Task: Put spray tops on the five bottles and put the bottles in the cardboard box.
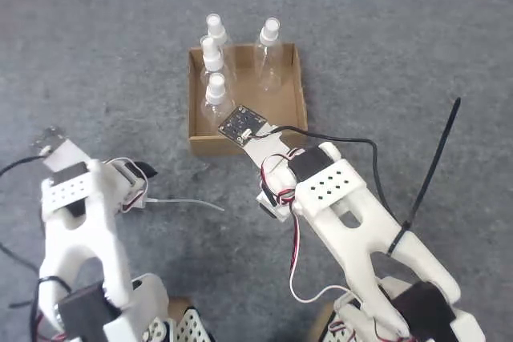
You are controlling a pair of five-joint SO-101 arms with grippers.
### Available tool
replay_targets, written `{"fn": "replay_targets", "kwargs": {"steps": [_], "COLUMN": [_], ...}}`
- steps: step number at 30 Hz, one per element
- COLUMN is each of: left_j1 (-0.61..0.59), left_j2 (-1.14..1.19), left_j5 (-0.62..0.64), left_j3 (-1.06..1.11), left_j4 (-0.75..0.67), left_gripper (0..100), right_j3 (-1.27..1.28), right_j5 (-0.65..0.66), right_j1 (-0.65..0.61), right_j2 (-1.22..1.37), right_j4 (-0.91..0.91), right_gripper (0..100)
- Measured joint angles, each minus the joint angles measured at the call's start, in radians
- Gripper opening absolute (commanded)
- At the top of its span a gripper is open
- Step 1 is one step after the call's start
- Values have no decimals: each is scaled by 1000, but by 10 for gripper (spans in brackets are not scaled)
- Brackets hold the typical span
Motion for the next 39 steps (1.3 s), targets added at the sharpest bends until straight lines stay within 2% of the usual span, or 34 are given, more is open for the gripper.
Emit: {"fn": "replay_targets", "kwargs": {"steps": [5, 11, 15, 39], "left_j1": [0, 0, 0, 17], "left_j2": [0, 0, 0, 0], "left_j5": [38, 66, 66, 66], "left_j3": [25, 32, 61, 61], "left_j4": [-55, -68, -115, -120], "left_gripper": [339, 206, 164, 160], "right_j3": [0, 0, 0, 0], "right_j5": [0, 0, 0, 0], "right_j1": [0, 0, 0, 0], "right_j2": [0, 2, 2, 2], "right_j4": [0, 0, 0, 0], "right_gripper": [24, 24, 24, 24]}}
